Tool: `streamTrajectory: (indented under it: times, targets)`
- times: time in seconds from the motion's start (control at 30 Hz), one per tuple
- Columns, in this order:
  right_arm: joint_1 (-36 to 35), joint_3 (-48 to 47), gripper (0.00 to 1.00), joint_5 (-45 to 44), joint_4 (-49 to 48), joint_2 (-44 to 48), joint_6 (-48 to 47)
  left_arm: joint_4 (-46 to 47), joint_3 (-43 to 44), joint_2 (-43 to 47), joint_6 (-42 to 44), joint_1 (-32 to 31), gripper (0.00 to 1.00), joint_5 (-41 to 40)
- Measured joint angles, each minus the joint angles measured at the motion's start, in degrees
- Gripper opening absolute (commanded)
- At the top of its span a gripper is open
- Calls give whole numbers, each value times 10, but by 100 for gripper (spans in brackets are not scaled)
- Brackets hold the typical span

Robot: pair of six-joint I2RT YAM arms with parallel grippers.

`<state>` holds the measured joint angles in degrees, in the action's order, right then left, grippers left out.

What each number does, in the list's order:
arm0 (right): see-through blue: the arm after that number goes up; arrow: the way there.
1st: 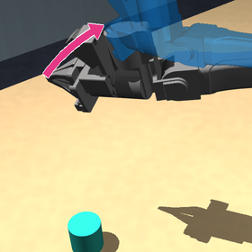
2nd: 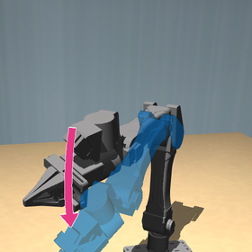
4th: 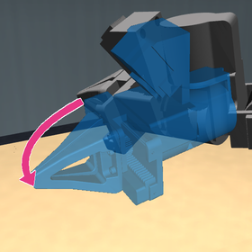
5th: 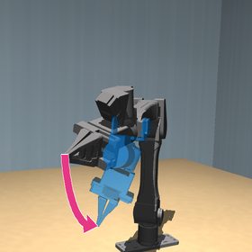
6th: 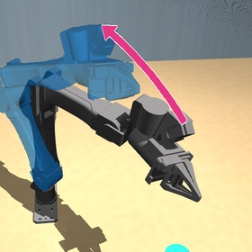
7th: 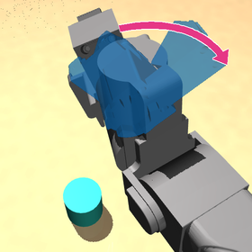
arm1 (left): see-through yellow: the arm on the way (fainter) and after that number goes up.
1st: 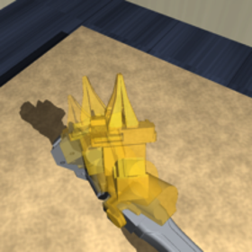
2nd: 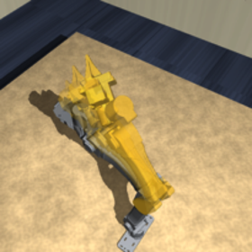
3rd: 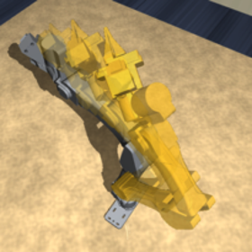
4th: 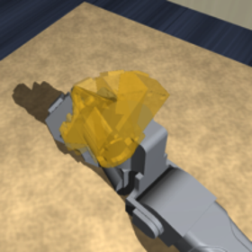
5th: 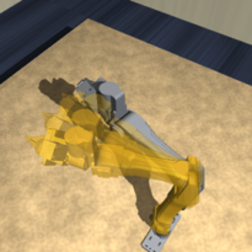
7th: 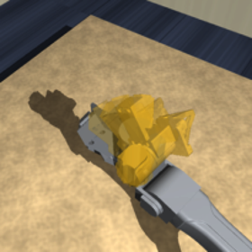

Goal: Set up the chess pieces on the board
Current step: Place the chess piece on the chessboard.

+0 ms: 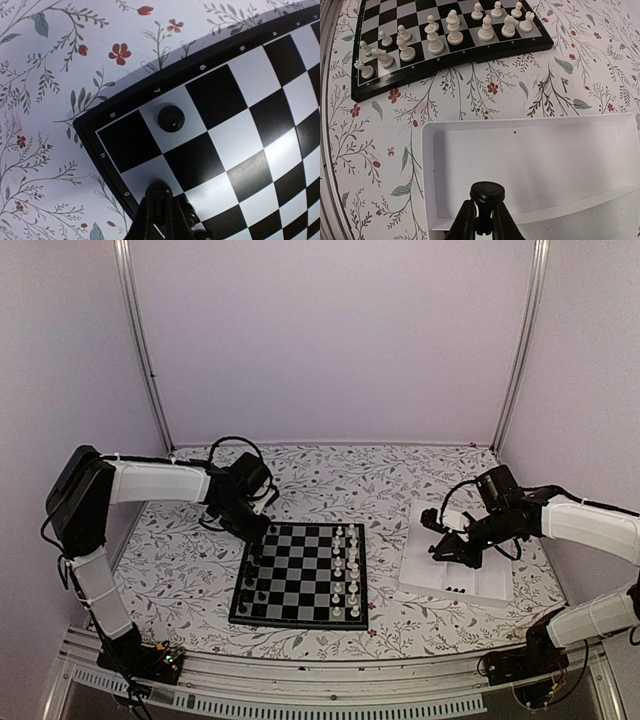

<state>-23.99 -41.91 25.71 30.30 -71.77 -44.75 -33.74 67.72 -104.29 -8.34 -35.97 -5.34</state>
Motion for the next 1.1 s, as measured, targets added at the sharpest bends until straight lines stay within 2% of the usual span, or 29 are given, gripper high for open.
streamTrajectory:
  times: [0.13,0.6,0.77,0.9,0.97,1.1]
  targets:
    - [0,0,13,-1,0,0,0,0,4,-3,0,0,15,2]
    - [0,3,13,-2,0,-4,0,0,4,4,-5,5,30,-17]
    - [0,2,13,-3,3,0,-1,3,4,68,0,7,34,-14]
    - [-1,-26,13,-3,32,3,-5,25,5,142,1,2,38,26]
    - [-3,-54,13,-2,43,3,-9,51,5,176,-7,-3,40,57]
    - [-26,-134,13,2,63,2,-16,162,-17,230,-56,-36,42,133]
